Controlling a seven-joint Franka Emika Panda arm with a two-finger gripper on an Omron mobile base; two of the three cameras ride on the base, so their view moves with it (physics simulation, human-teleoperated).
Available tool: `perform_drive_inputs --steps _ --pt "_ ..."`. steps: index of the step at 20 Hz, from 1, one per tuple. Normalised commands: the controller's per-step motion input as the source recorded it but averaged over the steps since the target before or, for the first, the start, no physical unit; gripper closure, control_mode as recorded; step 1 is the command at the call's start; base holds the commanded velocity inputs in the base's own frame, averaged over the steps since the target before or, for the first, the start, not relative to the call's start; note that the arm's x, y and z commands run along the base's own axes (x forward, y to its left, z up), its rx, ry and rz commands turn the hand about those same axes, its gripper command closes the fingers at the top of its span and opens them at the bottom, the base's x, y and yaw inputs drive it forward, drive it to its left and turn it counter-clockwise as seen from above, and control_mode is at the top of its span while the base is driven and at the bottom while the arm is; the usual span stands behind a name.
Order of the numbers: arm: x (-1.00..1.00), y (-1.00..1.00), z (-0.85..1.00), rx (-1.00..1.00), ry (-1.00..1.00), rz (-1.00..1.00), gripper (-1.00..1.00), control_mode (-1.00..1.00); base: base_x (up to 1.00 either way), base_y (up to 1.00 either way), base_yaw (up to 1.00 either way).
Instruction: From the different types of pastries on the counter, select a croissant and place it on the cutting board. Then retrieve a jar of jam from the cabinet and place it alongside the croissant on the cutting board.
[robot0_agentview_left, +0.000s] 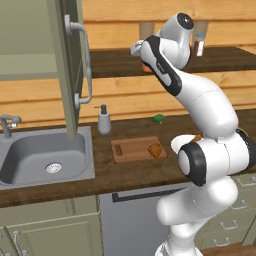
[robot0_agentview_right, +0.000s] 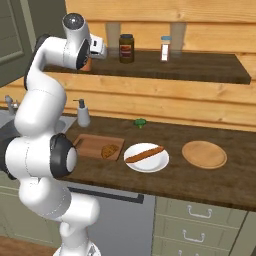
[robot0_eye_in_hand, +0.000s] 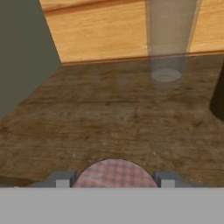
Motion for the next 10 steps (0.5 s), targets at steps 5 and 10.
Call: perform_drive_inputs --steps 5,10 --pt "0.00 0.00 0.00 0.00 0.00 0.00 1.00 1.00 -0.09 -0.03 0.01" --pt "0.00 0.00 0.00 0.00 0.00 0.00 1.00 1.00 -0.03 -0.05 0.00"
